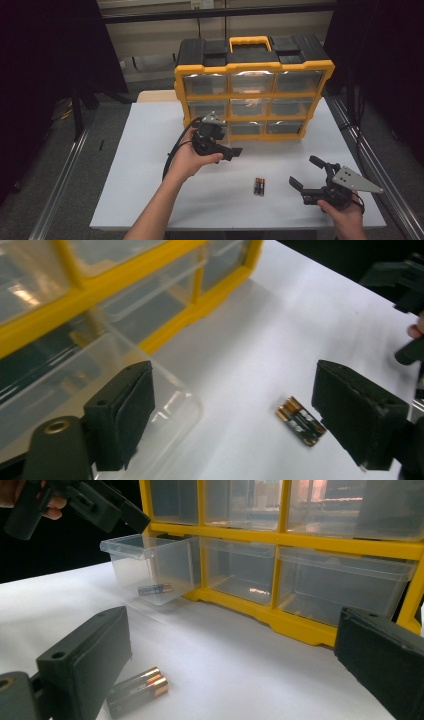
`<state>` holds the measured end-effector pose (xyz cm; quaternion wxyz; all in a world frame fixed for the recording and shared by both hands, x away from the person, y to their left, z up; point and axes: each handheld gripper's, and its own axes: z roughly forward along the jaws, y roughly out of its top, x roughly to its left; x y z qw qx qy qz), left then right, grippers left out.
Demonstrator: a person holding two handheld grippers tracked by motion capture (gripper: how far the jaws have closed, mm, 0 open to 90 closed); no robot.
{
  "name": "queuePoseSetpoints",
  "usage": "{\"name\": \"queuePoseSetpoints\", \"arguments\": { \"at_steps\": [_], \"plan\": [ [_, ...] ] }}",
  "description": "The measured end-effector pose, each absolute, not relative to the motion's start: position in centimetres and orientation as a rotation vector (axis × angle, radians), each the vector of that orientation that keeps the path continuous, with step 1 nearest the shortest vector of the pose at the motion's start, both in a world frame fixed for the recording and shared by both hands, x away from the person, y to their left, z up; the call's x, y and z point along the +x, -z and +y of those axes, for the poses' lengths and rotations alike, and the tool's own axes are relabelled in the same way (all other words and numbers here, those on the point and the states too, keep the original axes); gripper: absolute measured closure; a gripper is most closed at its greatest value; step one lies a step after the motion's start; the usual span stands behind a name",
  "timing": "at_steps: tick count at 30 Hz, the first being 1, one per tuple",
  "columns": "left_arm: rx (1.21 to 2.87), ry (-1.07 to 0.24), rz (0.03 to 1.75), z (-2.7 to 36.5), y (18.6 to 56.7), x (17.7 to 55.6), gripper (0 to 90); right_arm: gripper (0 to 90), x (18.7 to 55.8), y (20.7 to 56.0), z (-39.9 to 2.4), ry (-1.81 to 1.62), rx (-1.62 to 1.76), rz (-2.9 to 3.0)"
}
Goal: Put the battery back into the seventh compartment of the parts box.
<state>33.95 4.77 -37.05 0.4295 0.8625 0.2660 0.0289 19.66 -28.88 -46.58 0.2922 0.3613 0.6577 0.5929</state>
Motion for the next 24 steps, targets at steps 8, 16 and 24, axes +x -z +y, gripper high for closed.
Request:
{"name": "queuePoseSetpoints", "arguments": {
  "at_steps": [8, 16, 24],
  "plan": [
    [2.158, -0.041, 0.628, 3.9, 37.9, 32.7, 12.4, 1.5, 19.6, 46.6, -28.9, -1.580, 0.962, 1.755],
    [2.160, -0.024, 0.613, 3.3, 38.9, 32.0, 11.3, 1.5, 19.7, 46.6, -28.8, -1.580, 0.959, 1.757],
    [2.164, -0.002, 0.593, 2.5, 40.3, 31.3, 10.9, 1.5, 19.6, 46.6, -28.8, -1.577, 0.960, 1.757]
  ]
}}
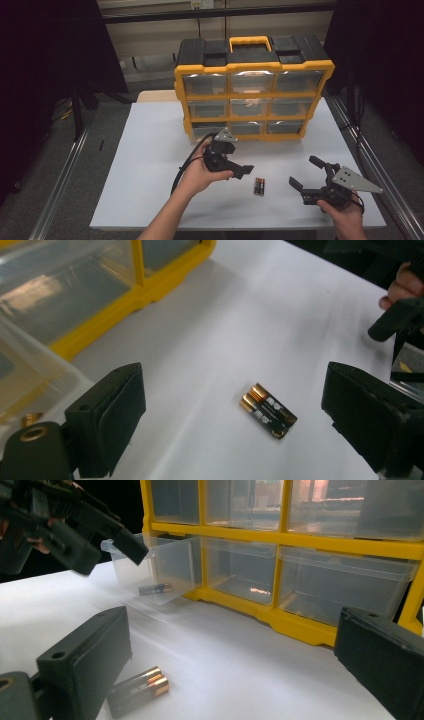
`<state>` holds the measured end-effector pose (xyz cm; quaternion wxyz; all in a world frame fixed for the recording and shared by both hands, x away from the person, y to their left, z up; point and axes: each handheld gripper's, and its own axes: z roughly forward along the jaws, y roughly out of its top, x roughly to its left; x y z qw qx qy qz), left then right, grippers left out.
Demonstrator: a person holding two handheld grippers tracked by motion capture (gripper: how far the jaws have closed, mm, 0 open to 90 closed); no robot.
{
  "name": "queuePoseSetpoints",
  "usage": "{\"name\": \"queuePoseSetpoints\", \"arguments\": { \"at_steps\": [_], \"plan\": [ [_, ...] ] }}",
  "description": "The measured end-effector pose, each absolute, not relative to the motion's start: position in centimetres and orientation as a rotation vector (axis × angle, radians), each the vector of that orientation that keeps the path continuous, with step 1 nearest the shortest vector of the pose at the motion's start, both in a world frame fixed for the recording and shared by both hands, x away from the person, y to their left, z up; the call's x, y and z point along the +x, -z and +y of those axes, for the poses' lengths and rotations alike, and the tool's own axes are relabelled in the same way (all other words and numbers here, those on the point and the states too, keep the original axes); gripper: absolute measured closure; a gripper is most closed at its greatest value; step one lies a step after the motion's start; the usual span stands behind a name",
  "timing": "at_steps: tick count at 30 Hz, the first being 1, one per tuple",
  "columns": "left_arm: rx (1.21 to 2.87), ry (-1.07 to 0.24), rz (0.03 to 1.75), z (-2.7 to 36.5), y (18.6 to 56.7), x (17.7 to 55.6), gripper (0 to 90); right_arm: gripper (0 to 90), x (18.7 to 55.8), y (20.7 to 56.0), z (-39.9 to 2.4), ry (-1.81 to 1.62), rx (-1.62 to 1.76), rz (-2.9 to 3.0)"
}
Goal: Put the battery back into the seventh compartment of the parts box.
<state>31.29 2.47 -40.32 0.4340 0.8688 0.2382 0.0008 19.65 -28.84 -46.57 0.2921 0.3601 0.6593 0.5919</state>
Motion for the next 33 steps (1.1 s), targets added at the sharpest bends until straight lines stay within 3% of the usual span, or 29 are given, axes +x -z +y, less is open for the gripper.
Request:
{"name": "queuePoseSetpoints", "arguments": {
  "at_steps": [33],
  "plan": [
    [2.299, 0.006, 0.559, -0.8, 45.5, 29.9, 10.1, 1.5, 19.7, 46.6, -28.8, -1.578, 0.960, 1.757]
  ]
}}
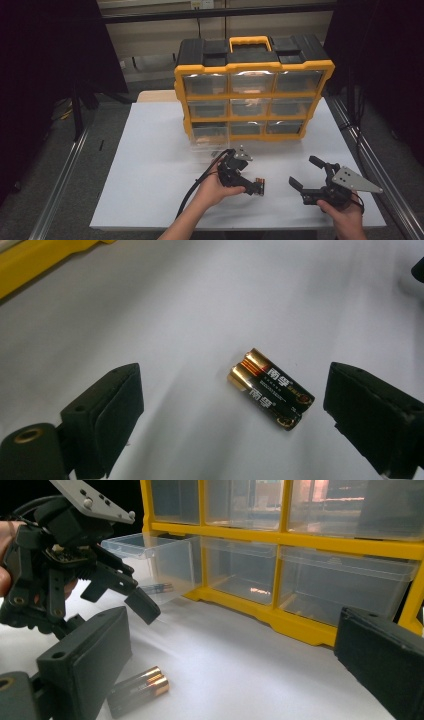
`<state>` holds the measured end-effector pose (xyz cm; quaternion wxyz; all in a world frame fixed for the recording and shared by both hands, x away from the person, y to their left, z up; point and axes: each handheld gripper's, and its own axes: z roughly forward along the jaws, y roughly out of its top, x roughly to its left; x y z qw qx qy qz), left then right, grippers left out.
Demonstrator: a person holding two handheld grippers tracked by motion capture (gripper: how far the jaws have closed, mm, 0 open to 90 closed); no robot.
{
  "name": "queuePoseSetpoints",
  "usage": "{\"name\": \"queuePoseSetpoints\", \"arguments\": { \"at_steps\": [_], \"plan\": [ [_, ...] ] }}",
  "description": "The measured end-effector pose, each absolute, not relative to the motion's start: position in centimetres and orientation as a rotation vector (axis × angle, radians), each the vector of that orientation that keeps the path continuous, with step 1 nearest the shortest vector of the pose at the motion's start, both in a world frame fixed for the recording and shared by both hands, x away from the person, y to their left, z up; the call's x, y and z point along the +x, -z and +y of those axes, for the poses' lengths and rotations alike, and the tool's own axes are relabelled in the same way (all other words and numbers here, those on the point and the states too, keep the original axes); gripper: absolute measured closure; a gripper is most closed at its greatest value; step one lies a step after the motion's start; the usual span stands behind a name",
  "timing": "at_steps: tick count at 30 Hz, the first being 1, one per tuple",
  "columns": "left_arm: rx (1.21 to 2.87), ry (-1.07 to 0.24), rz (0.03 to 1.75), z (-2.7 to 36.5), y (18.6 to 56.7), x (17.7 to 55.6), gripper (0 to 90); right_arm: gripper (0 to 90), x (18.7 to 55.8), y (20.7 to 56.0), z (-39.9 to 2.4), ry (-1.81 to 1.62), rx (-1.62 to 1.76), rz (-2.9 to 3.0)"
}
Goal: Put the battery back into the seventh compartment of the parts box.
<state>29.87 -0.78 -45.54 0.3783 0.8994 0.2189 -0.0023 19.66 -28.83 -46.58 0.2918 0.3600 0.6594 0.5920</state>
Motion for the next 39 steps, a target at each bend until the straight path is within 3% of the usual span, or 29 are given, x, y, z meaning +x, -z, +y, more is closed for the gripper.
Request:
{"name": "queuePoseSetpoints", "arguments": {
  "at_steps": [10, 26, 39],
  "plan": [
    [2.305, -0.011, 0.539, -1.3, 46.6, 29.5, 28.2, 1.5, 19.7, 46.6, -28.8, -1.579, 0.962, 1.758],
    [2.320, 0.037, 0.533, -1.4, 47.2, 29.1, 43.8, 1.6, 19.7, 46.6, -28.8, -1.580, 0.957, 1.759],
    [2.407, -0.034, 0.526, -0.1, 47.0, 29.4, 72.0, 1.6, 19.7, 46.6, -28.8, -1.582, 0.957, 1.757]
  ]
}}
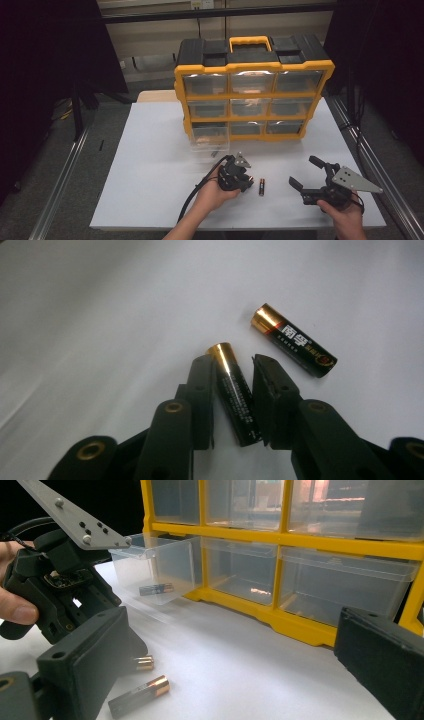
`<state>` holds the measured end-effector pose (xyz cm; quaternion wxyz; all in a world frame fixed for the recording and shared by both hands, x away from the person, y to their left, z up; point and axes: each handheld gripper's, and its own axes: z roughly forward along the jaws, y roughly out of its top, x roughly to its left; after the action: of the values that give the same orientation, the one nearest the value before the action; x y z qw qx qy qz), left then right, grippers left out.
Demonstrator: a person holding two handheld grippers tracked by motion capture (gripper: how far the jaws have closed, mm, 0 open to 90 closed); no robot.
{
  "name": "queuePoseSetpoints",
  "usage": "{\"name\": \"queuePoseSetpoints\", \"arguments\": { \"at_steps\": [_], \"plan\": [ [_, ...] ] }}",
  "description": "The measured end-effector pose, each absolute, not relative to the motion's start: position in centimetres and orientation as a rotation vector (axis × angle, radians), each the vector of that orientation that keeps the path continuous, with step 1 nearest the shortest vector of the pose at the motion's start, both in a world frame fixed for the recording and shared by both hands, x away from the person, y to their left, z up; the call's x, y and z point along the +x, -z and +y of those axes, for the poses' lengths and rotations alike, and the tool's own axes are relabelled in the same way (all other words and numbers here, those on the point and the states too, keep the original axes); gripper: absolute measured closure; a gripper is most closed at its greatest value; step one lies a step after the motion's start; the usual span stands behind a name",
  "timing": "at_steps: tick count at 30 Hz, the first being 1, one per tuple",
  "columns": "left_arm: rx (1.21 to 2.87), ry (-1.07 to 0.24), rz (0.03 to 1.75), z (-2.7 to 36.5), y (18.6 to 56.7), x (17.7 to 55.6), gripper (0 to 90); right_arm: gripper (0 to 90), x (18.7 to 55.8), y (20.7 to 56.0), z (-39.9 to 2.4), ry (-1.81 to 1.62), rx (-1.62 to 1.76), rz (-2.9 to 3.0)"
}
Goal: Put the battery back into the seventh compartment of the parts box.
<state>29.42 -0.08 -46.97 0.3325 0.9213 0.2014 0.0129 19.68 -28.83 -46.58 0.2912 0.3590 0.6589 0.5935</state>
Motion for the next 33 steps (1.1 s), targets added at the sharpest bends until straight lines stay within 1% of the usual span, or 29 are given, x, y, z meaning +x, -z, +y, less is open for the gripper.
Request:
{"name": "queuePoseSetpoints", "arguments": {
  "at_steps": [2, 3, 4, 5, 9, 11, 13, 16, 18, 21, 27, 33],
  "plan": [
    [2.418, -0.049, 0.526, 0.0, 46.9, 29.5, 76.0, 1.6, 19.7, 46.6, -28.8, -1.583, 0.960, 1.753],
    [2.402, -0.041, 0.546, -0.1, 47.0, 29.4, 76.6, 1.6, 19.7, 46.6, -28.8, -1.582, 0.958, 1.756],
    [2.382, -0.027, 0.567, -0.1, 47.0, 29.4, 76.8, 1.6, 19.7, 46.6, -28.8, -1.583, 0.957, 1.756],
    [2.405, -0.027, 0.540, 0.0, 47.0, 29.6, 76.9, 1.6, 19.6, 46.6, -28.9, -1.579, 0.958, 1.757],
    [2.414, -0.012, 0.543, 0.3, 46.8, 30.0, 77.3, 1.6, 19.7, 46.6, -28.9, -1.583, 0.958, 1.752],
    [2.389, 0.021, 0.571, 0.5, 46.6, 30.1, 77.3, 1.6, 19.6, 46.5, -28.9, -1.585, 0.955, 1.751],
    [2.356, 0.025, 0.577, 0.8, 46.3, 30.2, 77.3, 1.6, 19.6, 46.5, -28.9, -1.585, 0.954, 1.755],
    [2.374, 0.041, 0.566, 1.2, 45.3, 30.5, 77.3, 1.6, 19.7, 46.6, -28.8, -1.584, 0.953, 1.756],
    [2.327, 0.056, 0.596, 1.3, 44.6, 30.6, 77.2, 1.6, 19.7, 46.6, -28.8, -1.583, 0.954, 1.757],
    [2.318, 0.040, 0.587, 1.6, 43.5, 30.9, 77.3, 1.6, 19.7, 46.6, -28.8, -1.584, 0.956, 1.757],
    [2.287, 0.071, 0.601, 2.2, 41.7, 31.6, 77.3, 1.6, 19.7, 46.6, -28.8, -1.584, 0.954, 1.757],
    [2.272, 0.065, 0.604, 2.7, 40.2, 32.3, 77.3, 1.6, 19.7, 46.6, -28.8, -1.585, 0.953, 1.757]
  ]
}}
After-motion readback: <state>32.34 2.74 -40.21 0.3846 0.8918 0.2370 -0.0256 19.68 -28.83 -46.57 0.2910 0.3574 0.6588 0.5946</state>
